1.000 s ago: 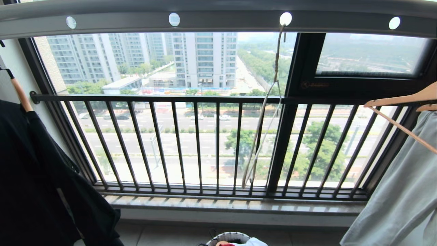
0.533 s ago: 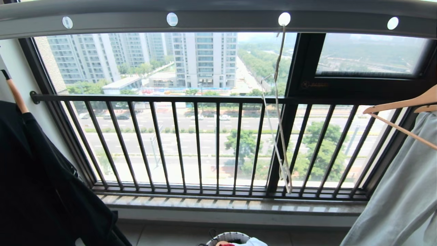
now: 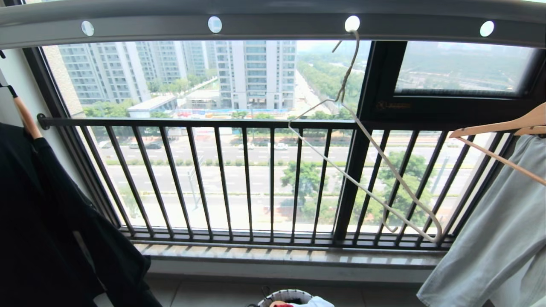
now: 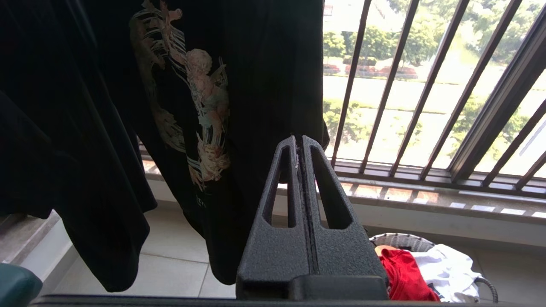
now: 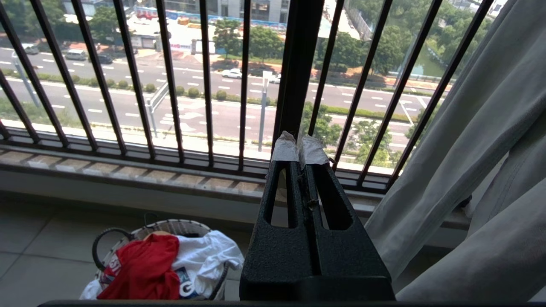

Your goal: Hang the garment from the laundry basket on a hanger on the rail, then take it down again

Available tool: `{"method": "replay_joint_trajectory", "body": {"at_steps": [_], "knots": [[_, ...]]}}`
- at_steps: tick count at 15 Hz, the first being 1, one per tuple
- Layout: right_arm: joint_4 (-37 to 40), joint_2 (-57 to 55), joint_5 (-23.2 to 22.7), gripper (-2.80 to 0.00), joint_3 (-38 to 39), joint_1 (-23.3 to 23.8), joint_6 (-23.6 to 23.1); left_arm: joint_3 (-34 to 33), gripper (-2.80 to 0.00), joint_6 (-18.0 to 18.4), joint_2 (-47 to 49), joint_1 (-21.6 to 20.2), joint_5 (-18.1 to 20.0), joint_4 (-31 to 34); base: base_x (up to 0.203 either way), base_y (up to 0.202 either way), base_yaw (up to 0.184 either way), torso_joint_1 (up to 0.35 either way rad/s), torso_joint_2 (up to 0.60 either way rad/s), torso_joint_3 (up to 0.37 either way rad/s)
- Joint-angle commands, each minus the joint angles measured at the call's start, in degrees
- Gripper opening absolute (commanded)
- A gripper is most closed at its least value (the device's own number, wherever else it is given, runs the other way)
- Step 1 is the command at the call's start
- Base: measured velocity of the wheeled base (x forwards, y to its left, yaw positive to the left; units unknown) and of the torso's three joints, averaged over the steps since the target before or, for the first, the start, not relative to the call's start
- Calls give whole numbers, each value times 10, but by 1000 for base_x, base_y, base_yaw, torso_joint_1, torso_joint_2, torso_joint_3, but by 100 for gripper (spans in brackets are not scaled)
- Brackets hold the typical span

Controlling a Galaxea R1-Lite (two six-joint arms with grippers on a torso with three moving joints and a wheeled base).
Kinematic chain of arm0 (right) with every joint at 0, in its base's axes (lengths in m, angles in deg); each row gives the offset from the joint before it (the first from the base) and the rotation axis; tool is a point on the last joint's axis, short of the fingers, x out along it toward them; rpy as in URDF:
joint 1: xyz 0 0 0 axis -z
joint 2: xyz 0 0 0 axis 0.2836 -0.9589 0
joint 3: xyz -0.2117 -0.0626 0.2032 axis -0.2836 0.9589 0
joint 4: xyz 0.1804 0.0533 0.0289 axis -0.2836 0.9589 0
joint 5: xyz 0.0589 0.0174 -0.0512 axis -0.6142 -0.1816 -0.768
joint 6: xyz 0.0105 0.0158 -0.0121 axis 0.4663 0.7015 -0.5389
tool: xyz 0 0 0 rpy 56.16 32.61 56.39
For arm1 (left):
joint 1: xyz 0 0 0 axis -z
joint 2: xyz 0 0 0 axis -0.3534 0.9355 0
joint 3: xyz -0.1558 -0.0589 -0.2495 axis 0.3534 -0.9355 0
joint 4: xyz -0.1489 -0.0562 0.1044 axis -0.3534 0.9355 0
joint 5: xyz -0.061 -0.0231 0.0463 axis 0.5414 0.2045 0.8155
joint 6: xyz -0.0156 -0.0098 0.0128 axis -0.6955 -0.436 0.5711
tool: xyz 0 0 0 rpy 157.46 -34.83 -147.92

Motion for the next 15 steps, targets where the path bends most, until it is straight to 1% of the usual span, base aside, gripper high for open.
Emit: {"method": "replay_joint_trajectory", "body": {"at_steps": [1, 2, 8, 9, 11, 12, 13, 15], "knots": [[-1, -1, 1, -280, 4, 0, 16, -1, -280, -8, 1, 0, -1, 0, 0, 0, 0, 0, 0, 0], [-1, -1, 4, -280, 4, 0, 35, -1, -280, -11, 1, 0, -1, -1, 0, 0, 0, 0, 0, 0], [-2, -1, 5, -280, 4, 0, 38, -1, -280, -7, 1, 0, -1, 0, 0, 0, 0, 0, 0, 0], [-2, -1, 5, -280, 4, 0, 38, -1, -280, -2, 1, 0, -1, 1, 0, 0, 0, 0, 0, 0], [-2, -1, 5, -280, 4, 0, 38, -1, -280, 30, 1, 0, 1, 2, 0, 0, 0, 0, 0, 0], [-2, -1, 5, -280, 4, 0, 38, -1, -280, 36, 1, 0, 5, 4, 0, 0, 0, 0, 0, 0], [-2, -1, 5, -280, 4, 0, 38, -1, -280, 35, 1, 0, 14, 2, 0, 0, 0, 0, 0, 0], [-2, -1, 5, -280, 4, 0, 38, -1, -280, 21, 1, 0, 13, 1, 0, 0, 0, 0, 0, 0]]}}
